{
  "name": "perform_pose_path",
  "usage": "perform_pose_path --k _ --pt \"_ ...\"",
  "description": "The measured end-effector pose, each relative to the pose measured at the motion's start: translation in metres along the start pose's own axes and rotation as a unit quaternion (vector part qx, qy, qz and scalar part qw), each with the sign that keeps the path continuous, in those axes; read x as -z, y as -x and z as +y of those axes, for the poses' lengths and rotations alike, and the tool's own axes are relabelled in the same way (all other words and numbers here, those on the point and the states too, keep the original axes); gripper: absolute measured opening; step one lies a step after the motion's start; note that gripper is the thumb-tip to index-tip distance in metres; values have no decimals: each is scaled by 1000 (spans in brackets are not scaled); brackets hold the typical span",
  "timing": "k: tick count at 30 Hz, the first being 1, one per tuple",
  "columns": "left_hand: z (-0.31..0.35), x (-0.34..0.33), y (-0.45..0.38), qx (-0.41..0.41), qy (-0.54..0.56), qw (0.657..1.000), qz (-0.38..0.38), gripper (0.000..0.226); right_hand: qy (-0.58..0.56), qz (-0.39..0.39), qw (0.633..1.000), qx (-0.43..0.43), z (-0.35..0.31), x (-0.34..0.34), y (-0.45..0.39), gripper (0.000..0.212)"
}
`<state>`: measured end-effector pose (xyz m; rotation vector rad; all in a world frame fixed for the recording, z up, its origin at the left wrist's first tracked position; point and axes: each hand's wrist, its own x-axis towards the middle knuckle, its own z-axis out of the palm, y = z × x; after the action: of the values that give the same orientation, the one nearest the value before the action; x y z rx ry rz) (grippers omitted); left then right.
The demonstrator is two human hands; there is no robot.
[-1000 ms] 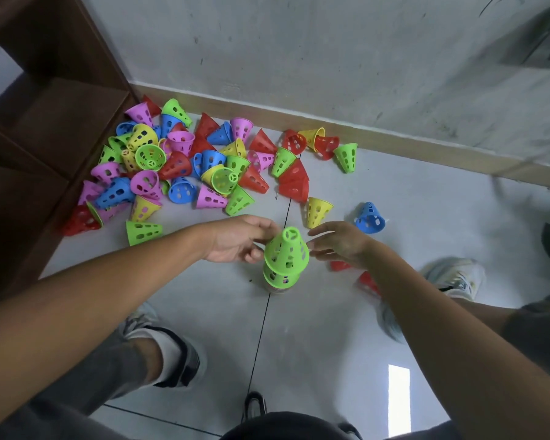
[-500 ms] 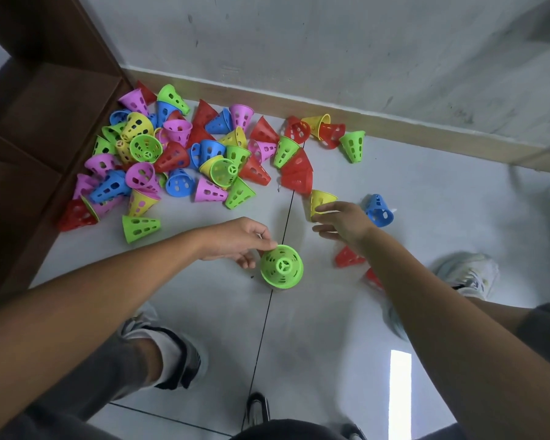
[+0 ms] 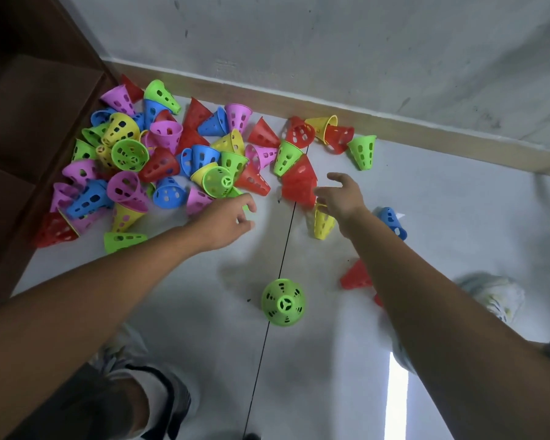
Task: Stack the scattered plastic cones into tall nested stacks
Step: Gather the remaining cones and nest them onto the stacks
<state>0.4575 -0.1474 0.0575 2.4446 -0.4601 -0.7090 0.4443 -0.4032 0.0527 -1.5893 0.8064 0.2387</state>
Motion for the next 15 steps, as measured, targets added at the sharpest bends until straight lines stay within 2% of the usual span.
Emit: perform_pose_path --k 4,8,12,15 --pt "-18 5 -17 5 -89 996 28 39 54 -7 998 -13 -2 -16 -20 69" --pt "-34 6 -23 25 -133 991 14 50 111 -18 994 -11 -6 -28 -33 75" --pt "-40 8 -25 24 -140 990 2 52 143 -27 989 -20 -10 -34 -42 71" --pt "-37 10 -26 16 -165 986 8 42 151 -29 987 -38 -14 -39 -44 65"
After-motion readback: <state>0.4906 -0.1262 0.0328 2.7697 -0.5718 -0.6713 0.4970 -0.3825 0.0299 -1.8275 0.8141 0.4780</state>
